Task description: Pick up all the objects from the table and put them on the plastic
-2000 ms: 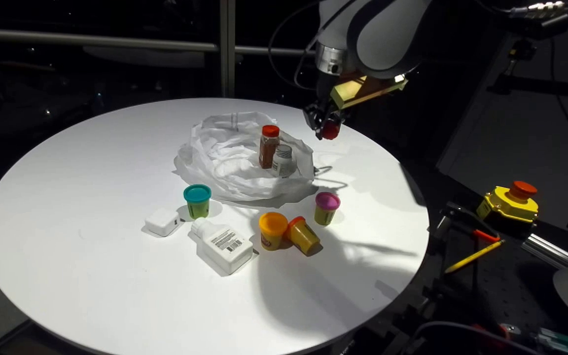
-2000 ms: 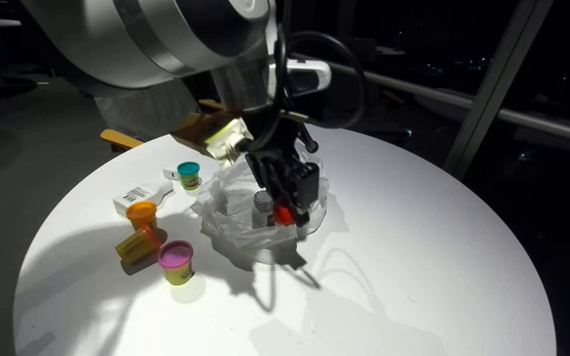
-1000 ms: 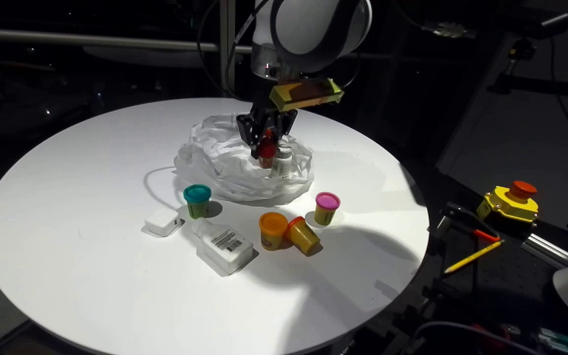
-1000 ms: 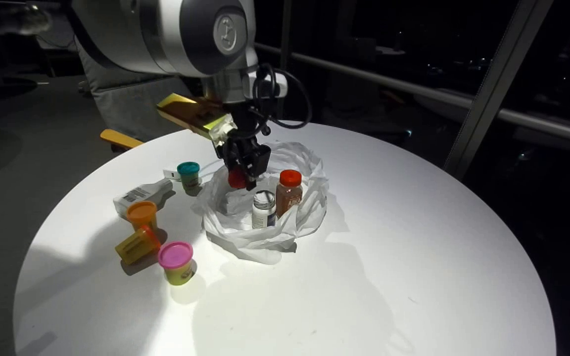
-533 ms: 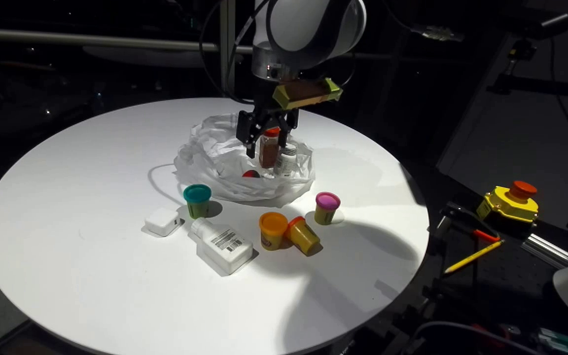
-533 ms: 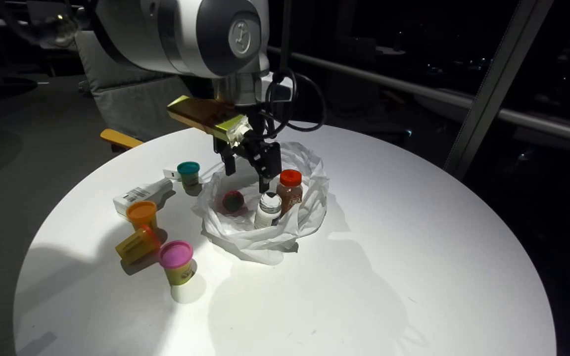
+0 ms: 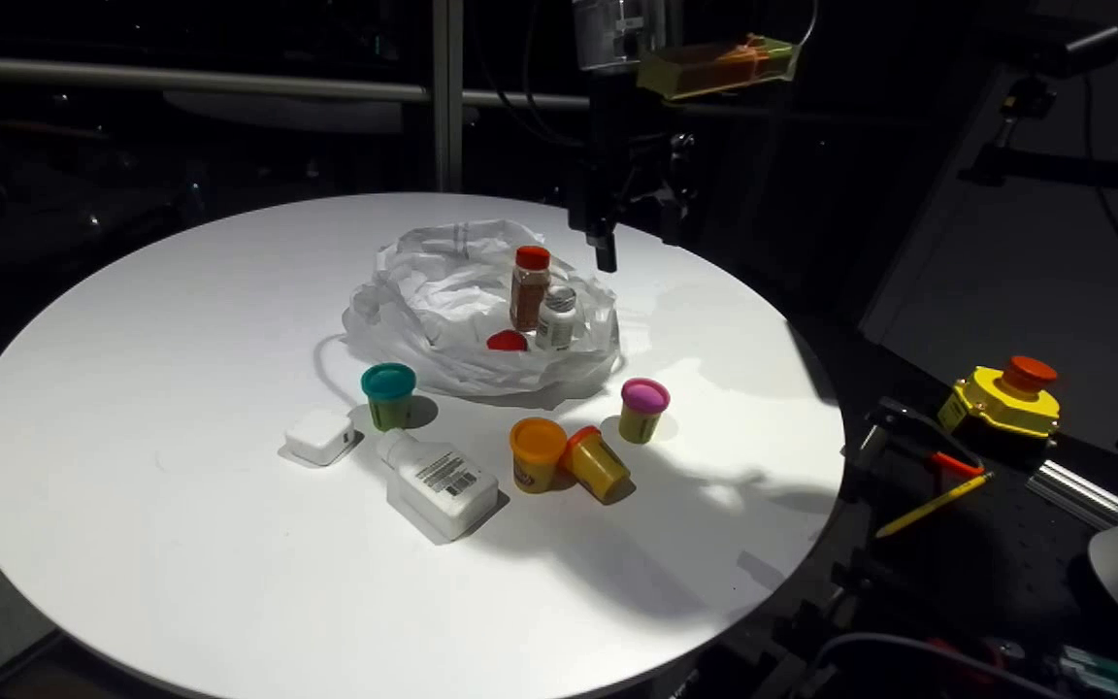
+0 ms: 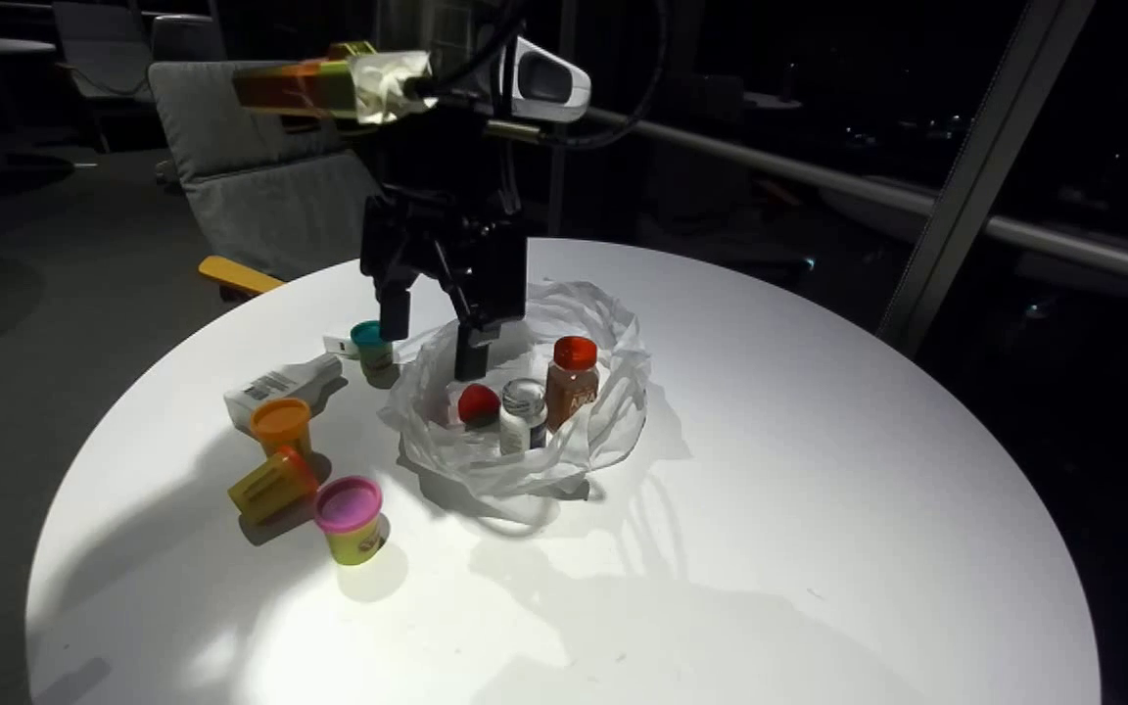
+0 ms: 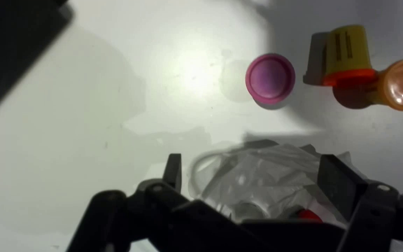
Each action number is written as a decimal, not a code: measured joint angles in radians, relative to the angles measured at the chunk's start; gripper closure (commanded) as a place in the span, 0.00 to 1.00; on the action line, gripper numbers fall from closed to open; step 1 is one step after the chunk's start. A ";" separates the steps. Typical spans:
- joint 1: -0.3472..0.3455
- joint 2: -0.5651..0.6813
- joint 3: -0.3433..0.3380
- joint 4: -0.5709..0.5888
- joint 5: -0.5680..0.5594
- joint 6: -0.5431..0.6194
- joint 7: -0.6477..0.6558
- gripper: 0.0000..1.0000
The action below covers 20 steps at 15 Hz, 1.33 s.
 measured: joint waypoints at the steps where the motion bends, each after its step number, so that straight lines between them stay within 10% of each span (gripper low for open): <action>1: -0.010 -0.013 0.001 -0.023 0.000 -0.017 -0.011 0.00; 13: -0.082 0.048 0.058 -0.283 0.121 0.497 -0.200 0.00; 20: -0.130 0.094 0.171 -0.336 0.281 0.595 -0.354 0.00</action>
